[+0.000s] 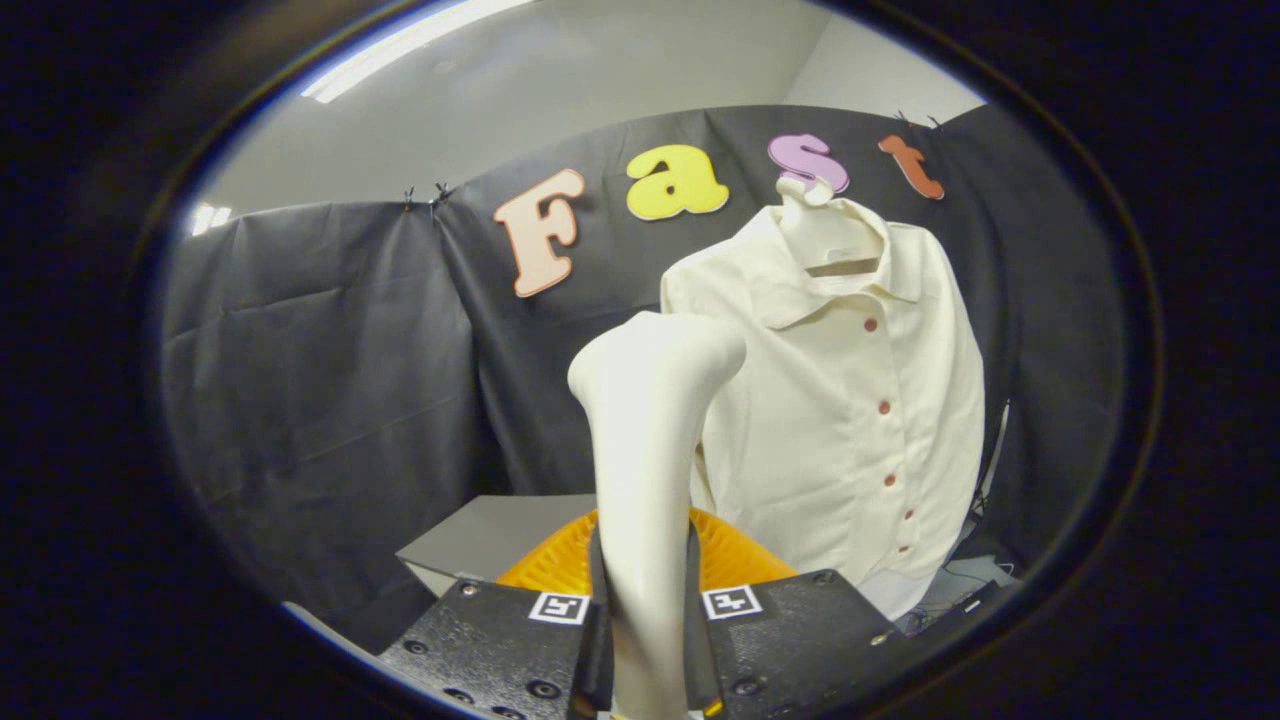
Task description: Iron the clothes twice with a garment steamer, once on the left side and once on the right side.
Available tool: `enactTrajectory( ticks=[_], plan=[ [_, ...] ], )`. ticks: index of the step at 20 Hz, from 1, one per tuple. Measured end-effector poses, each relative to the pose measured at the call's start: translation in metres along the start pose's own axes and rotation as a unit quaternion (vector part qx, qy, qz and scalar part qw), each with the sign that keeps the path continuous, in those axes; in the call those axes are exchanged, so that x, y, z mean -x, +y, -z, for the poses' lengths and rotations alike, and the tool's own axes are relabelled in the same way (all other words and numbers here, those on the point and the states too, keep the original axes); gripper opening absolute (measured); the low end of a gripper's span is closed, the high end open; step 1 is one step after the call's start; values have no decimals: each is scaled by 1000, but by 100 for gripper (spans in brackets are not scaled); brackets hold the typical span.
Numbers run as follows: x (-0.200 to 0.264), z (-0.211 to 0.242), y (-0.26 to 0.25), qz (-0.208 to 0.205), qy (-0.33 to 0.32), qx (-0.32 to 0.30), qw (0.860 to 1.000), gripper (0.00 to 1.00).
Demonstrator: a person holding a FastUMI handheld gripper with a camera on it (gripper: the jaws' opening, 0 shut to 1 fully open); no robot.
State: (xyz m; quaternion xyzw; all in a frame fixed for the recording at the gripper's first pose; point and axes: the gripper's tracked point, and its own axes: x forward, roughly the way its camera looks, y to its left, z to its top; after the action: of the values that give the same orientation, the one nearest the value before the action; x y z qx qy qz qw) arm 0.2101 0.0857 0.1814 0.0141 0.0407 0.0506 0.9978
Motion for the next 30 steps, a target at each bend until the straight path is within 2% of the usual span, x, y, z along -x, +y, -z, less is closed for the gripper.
enactTrajectory(
  ticks=[5,9,19,30],
  plan=[
    [-39,-18,-60,26,1,-8,1000,27],
    [-60,-6,-75,10,19,-10,1000,27],
    [-67,57,-110,-5,46,-20,999,27],
    [-63,156,-155,-29,78,-23,996,27]
  ],
)
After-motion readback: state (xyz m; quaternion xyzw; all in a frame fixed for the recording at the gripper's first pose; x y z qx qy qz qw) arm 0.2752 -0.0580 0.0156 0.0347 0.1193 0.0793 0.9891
